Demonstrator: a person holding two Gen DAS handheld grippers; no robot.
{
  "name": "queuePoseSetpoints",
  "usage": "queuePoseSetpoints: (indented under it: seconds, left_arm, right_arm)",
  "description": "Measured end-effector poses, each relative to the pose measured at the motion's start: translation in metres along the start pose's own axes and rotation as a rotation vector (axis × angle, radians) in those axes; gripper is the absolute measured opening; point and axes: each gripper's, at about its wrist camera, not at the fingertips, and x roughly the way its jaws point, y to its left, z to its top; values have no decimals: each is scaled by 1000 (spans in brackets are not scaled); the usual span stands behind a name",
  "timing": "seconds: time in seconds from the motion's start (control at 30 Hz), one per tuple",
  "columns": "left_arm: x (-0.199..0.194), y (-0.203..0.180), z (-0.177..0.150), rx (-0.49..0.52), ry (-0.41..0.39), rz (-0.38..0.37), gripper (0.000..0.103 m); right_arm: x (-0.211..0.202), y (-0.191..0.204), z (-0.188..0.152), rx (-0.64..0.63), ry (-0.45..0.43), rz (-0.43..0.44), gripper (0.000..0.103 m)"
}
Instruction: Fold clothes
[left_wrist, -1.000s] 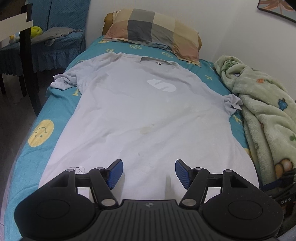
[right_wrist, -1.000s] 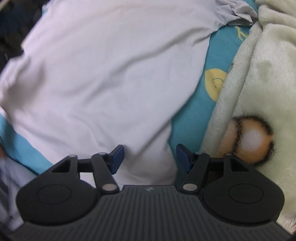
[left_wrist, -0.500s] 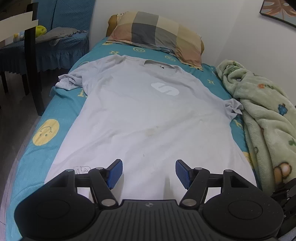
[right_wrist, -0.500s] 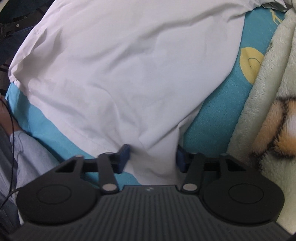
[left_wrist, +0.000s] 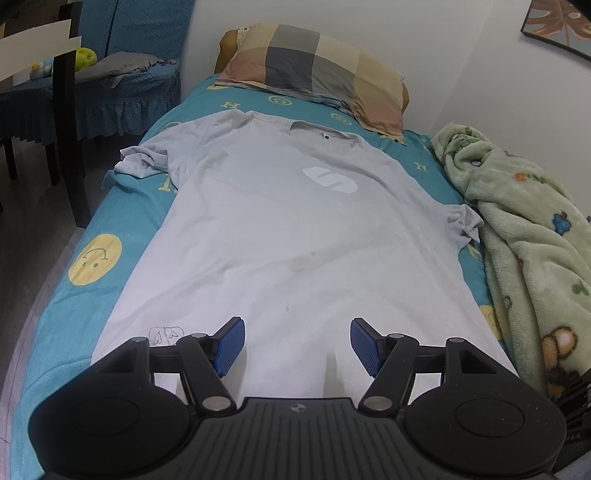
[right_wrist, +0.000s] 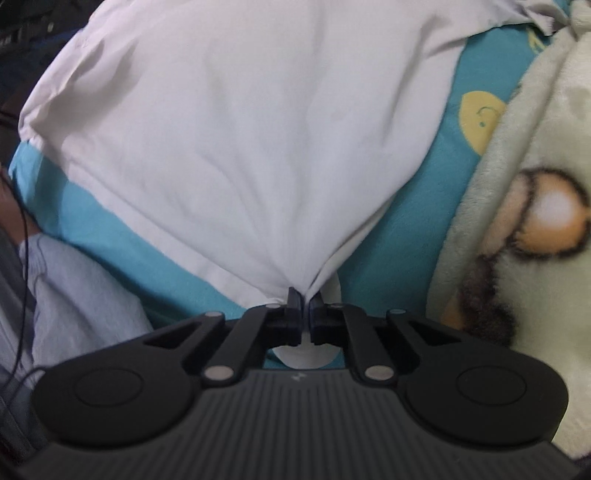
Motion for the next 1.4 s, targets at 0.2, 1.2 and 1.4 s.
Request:
queuePoseSetpoints:
  seconds: [0.2, 1.2, 1.4]
  left_arm:
    - [-1, -2, 1, 7, -4, 7, 68]
    - [73, 163, 90, -691, -131, -99, 88]
    - [148, 205, 124, -796, -153, -84, 86]
  right_arm:
    - [-52, -7, 1, 124, -216, 14, 68]
    - [8, 54, 51, 447, -937, -53, 68]
    - [27, 45, 75, 444, -931, -26, 68]
